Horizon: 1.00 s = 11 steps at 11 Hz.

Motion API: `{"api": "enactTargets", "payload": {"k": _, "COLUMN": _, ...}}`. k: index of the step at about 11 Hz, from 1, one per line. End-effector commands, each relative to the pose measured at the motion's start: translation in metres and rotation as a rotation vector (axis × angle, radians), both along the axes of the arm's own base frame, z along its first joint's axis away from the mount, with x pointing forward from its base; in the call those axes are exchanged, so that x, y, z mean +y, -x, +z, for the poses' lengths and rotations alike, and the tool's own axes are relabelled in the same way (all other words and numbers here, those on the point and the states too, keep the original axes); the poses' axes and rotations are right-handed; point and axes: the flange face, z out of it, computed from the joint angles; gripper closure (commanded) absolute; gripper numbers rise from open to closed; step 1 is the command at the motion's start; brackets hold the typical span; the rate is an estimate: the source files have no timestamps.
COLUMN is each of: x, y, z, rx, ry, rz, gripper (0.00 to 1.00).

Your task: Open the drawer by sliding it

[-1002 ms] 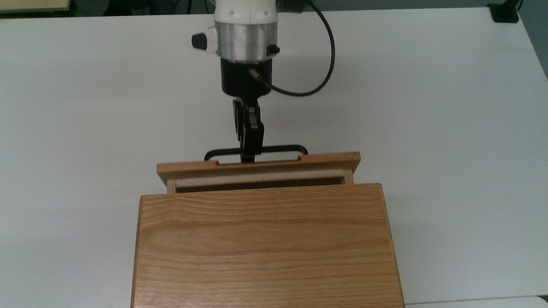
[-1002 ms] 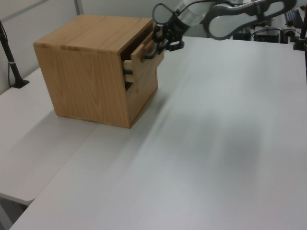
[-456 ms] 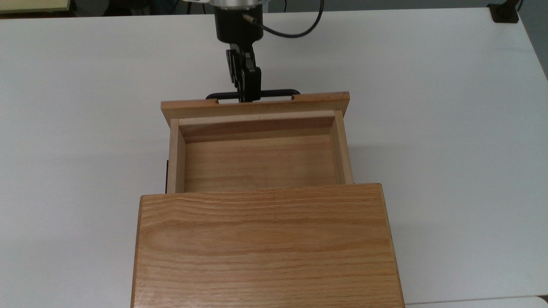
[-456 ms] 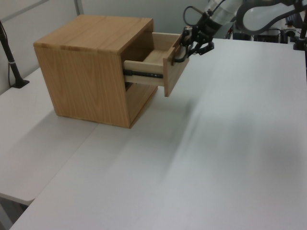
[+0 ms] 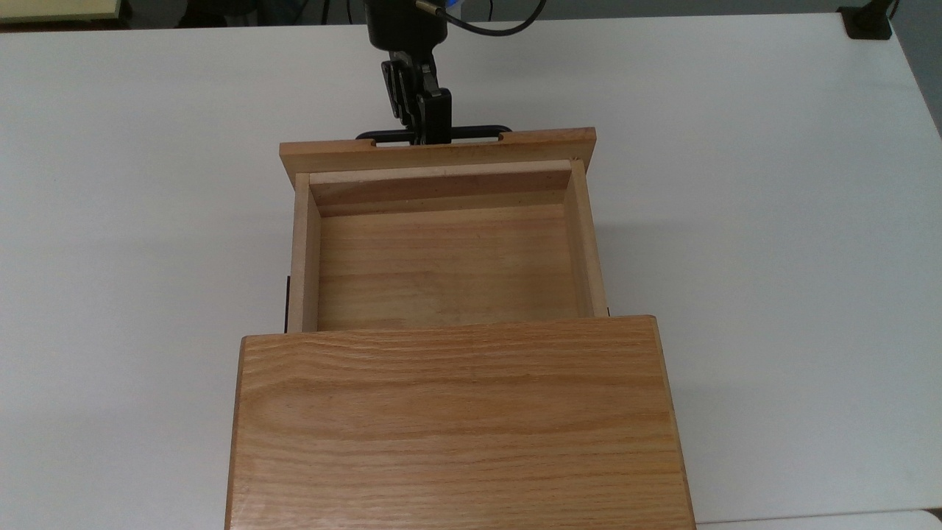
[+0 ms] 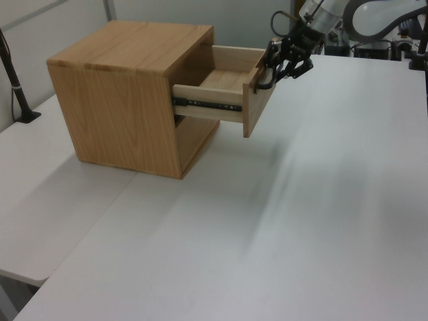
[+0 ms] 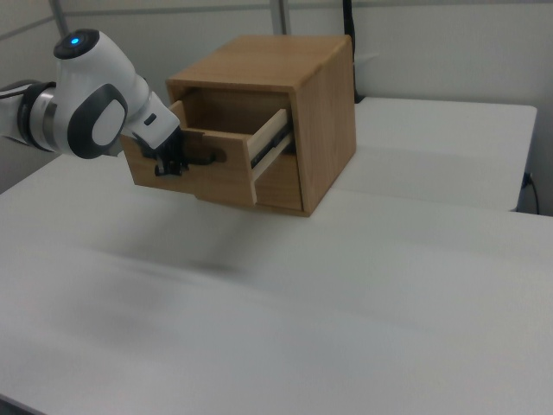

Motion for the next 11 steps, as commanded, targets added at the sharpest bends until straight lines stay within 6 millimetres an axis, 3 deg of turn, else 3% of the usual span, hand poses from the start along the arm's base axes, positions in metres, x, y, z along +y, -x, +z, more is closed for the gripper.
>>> {"api": "enactTargets", "payload": {"k": 1, "x": 0.003, "y": 0.02, "z": 0.005, "rx": 0.092, "ry": -0.037, "rz": 0.052, "gripper": 0.0}}
{"api": "enactTargets", "payload": {"k": 6, "x": -0.003, "y": 0.034, "z": 0.06, "rx": 0.232, "ry": 0.046, "rz": 0.351, "gripper": 0.0}}
{"api": "enactTargets", "payload": {"k": 8, "x": -0.032, "y": 0.035, "z": 0.09, "rx": 0.239, "ry": 0.028, "rz": 0.352, "gripper": 0.0}}
{"api": "enactTargets", "payload": {"k": 9, "x": -0.038, "y": 0.039, "z": 0.095, "rx": 0.267, "ry": 0.04, "rz": 0.404, "gripper": 0.0}}
{"api": "enactTargets", "payload": {"k": 11, "x": -0.029, "y": 0.06, "z": 0.095, "rx": 0.369, "ry": 0.149, "rz": 0.846, "gripper": 0.0}}
